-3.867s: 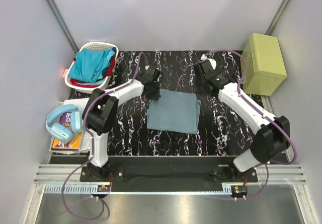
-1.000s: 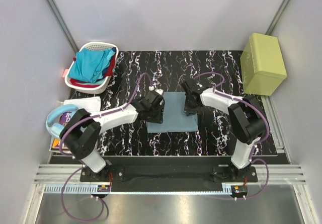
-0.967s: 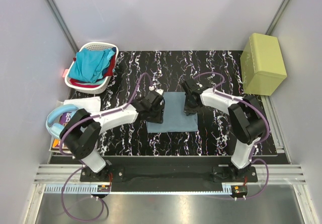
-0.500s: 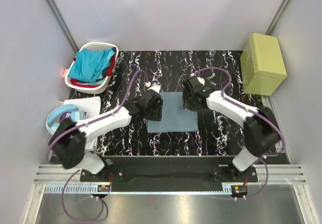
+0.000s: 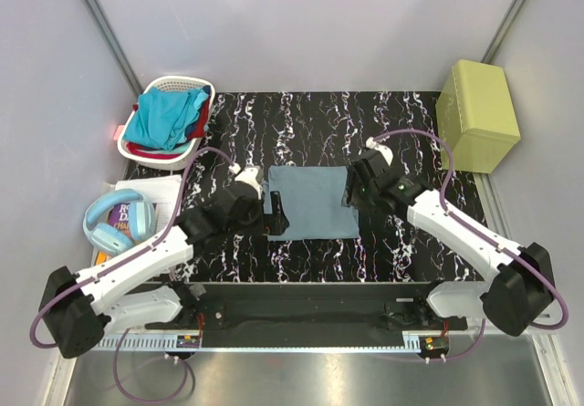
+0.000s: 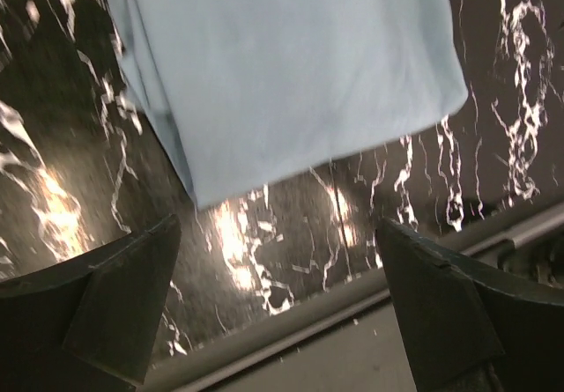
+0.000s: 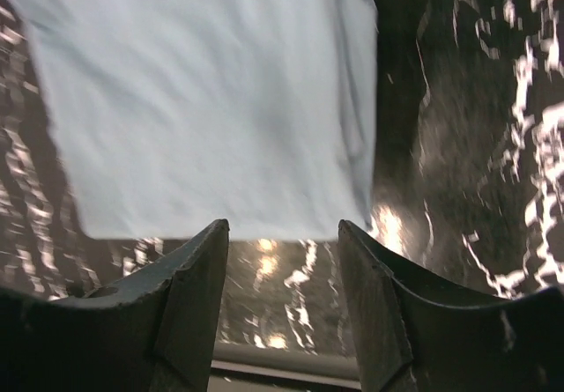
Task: Fold and stack the t-shirts
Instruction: Smooth out wrinkles on the folded tshirt
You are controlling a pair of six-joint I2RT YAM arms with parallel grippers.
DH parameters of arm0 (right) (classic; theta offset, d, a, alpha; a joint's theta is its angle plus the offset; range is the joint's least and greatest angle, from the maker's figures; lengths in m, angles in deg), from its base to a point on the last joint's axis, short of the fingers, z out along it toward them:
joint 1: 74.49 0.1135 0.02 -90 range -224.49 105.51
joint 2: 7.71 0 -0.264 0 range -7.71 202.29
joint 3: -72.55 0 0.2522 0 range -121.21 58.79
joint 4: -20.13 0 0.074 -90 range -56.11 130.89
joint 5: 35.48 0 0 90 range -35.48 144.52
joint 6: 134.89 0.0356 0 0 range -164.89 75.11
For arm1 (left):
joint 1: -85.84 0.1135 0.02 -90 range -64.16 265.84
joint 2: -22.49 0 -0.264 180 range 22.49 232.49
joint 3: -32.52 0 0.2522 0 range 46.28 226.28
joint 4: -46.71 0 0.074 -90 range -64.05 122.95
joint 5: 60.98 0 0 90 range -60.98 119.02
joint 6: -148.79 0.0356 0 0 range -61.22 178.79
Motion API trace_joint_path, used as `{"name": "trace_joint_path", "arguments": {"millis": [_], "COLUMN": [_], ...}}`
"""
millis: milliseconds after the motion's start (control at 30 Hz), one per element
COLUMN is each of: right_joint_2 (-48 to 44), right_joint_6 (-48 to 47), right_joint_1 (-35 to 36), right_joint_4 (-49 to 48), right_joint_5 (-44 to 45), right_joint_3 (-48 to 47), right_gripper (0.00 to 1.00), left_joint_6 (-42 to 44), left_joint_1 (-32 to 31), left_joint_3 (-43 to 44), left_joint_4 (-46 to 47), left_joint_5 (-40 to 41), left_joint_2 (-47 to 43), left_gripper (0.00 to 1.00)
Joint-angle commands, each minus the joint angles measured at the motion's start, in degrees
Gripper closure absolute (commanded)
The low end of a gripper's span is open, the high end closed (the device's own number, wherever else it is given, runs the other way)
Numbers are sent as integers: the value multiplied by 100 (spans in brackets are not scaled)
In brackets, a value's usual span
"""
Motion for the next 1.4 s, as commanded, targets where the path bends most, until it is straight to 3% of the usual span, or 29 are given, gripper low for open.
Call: {"name": "trace_joint_path", "arguments": {"millis": [0, 100, 167, 233, 300, 467, 633, 767, 867, 1000, 1133, 1367], "right_joint_2": [-474, -597, -484, -335, -123, 88, -517, -1228, -1266, -985, -870, -861], "right_joint_6": [240, 196, 48, -14, -67, -32, -93, -339, -305, -95, 353, 653], "right_joint_1": [261, 358, 359, 367, 367, 376, 376, 376, 376, 376, 376, 376], "right_joint_4": [93, 84, 93, 189, 216, 225, 383, 602, 927, 1339, 1420, 1455], "right_joint_5": [253, 403, 386, 385, 324, 420, 1096, 1904, 1967, 2108, 1986, 2020], "right_joint_3": [244, 323, 297, 183, 122, 253, 297, -62, -528, -915, -916, -907], "right_gripper": [41, 40, 40, 40, 40, 40, 44, 41, 39, 38, 38, 38], "left_joint_6": [-666, -1264, -1449, -1101, -923, -870, -362, 254, 589, 432, 361, 598], "left_joint_1": [-24, 20, 204, 327, 241, -277, -612, -613, -604, -578, -341, -208], "left_joint_3": [-183, -656, -781, -651, -440, -106, 790, 1415, 1828, 2224, 2259, 1883], "left_joint_4": [413, 606, 633, 554, 326, -858, -2046, -2522, -2829, -3286, -3348, -3050], "left_joint_5": [-349, -129, -488, -961, -929, 589, 2064, 2709, 3043, 3202, 2765, 2289], "left_joint_2": [-526, -1018, -1090, -914, -589, -448, -553, -720, -589, -220, -26, -526], "left_gripper": [1, 1, 1, 1, 1, 1, 1, 1, 1, 1, 1, 1]}}
